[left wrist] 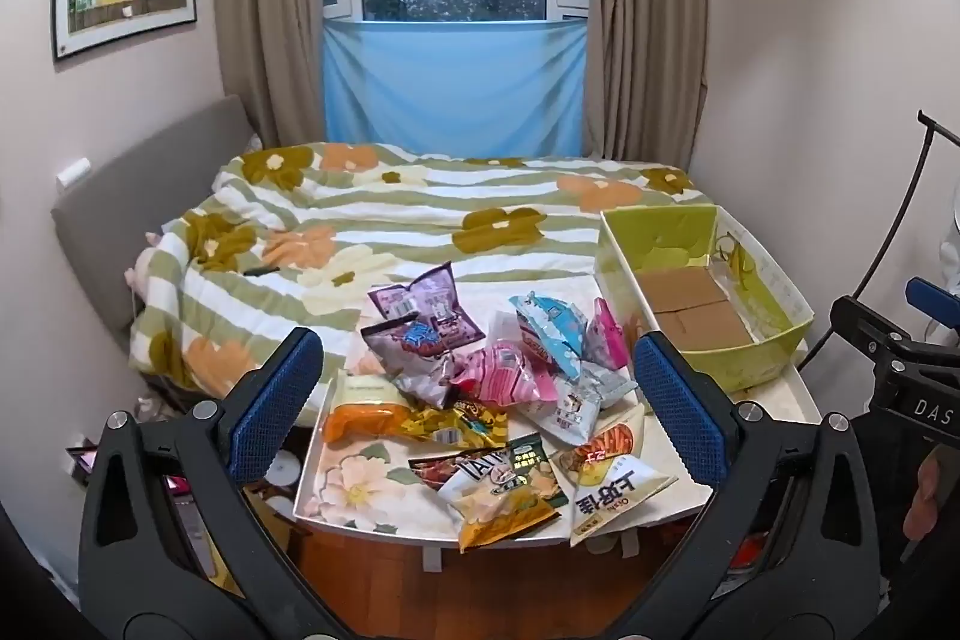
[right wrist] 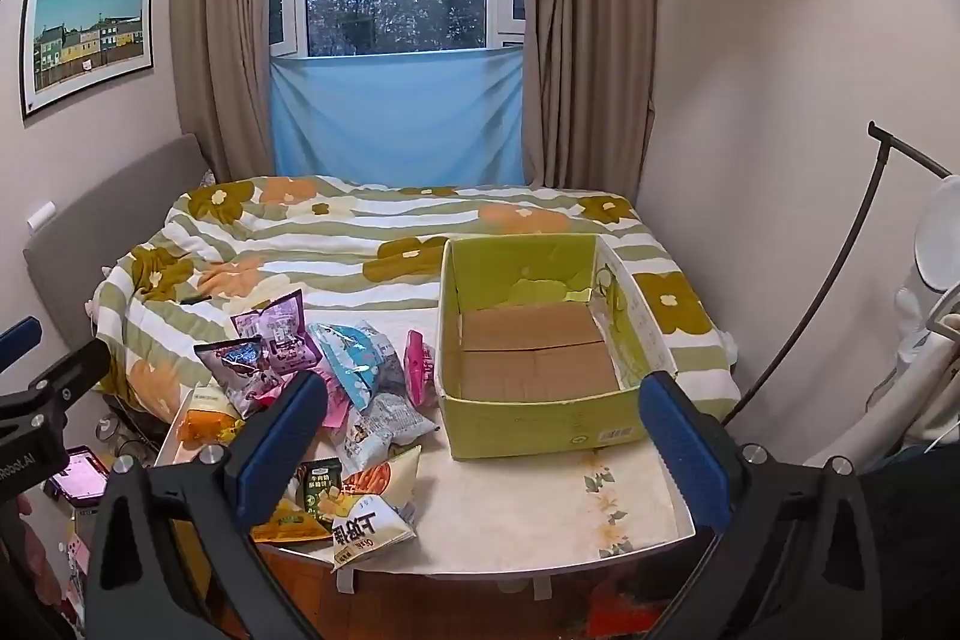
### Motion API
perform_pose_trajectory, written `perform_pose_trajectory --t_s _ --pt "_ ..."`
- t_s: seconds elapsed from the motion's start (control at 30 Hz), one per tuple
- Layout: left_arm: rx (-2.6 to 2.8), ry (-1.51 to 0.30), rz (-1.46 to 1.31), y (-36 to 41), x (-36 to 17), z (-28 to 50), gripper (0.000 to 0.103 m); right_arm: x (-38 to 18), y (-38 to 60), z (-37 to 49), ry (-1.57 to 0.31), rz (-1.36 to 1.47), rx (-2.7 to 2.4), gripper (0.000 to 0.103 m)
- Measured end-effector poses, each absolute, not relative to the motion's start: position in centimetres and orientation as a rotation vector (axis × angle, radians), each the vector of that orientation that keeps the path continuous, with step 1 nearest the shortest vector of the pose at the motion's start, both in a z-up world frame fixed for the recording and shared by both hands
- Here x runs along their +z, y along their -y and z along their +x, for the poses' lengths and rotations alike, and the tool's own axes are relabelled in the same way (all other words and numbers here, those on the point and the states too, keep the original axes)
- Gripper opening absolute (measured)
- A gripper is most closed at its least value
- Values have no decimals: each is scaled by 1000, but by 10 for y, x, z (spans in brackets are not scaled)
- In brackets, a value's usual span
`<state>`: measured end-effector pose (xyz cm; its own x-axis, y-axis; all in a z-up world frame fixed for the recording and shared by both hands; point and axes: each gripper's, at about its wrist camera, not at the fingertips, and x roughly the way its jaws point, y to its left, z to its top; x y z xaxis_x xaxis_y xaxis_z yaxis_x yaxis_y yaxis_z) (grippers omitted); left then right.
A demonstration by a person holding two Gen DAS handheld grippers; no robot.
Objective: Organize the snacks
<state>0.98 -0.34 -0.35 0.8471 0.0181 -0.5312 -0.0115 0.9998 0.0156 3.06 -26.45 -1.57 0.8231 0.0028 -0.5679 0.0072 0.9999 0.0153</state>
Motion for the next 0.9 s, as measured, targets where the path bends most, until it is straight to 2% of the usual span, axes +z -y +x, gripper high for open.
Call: perform_pose_trajectory --t_s 0.9 --pt "41 -551 -5 -10 0 16 103 -15 259 32 -608 14 -1 103"
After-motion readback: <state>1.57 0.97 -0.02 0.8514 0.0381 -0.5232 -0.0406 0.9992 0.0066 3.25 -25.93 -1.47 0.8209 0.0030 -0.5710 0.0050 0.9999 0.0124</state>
